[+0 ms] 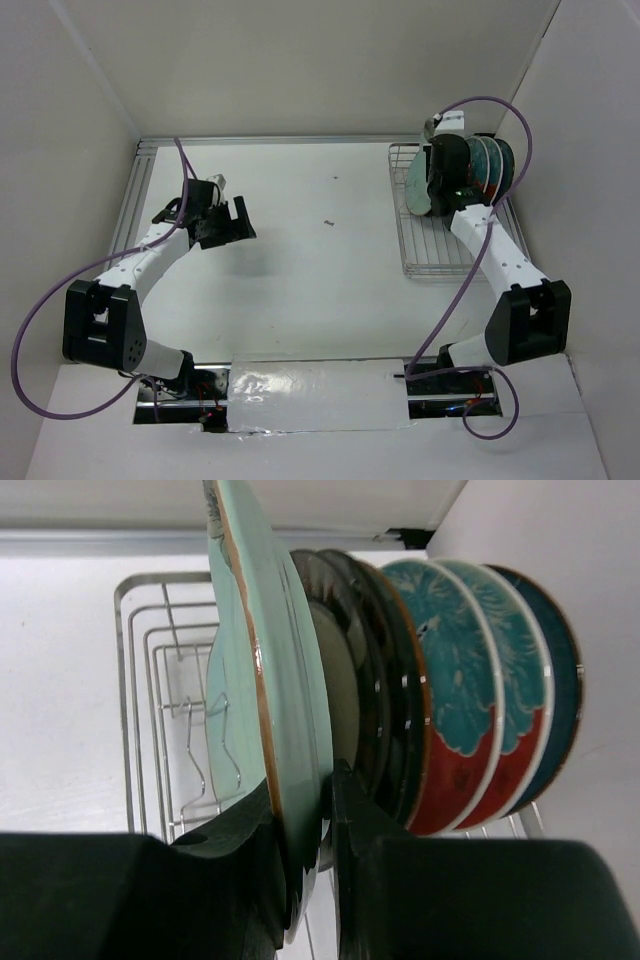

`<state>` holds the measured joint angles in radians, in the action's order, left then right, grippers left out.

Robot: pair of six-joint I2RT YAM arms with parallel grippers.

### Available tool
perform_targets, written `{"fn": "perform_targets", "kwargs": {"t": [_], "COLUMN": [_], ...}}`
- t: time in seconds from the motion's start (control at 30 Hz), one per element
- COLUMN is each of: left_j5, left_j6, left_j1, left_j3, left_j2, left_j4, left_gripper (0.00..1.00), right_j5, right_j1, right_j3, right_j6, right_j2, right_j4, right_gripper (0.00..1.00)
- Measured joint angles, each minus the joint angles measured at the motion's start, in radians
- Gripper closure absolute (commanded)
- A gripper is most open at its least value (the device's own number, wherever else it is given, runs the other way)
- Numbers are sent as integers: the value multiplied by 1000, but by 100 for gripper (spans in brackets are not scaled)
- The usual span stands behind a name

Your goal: Load the plates into the dish rack

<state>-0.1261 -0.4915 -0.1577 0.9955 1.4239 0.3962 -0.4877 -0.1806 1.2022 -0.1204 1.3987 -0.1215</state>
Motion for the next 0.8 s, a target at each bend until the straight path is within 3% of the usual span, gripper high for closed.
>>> {"fn": "perform_targets", "kwargs": {"t": [0.73, 0.8], "left_j5": [0, 0], "left_j6": [21, 21], "left_j1": [0, 0], "left_j3": [0, 0], "left_j2": [0, 0], "left_j4": [-7, -8], "left_gripper": [0, 0], "right_j5": [108, 117], "right_j1": [8, 11], "right_j3": [-26, -26], "right_j6": [27, 37], "right_j2": [189, 207], "right_j4": [80, 79], "right_gripper": [100, 96]}}
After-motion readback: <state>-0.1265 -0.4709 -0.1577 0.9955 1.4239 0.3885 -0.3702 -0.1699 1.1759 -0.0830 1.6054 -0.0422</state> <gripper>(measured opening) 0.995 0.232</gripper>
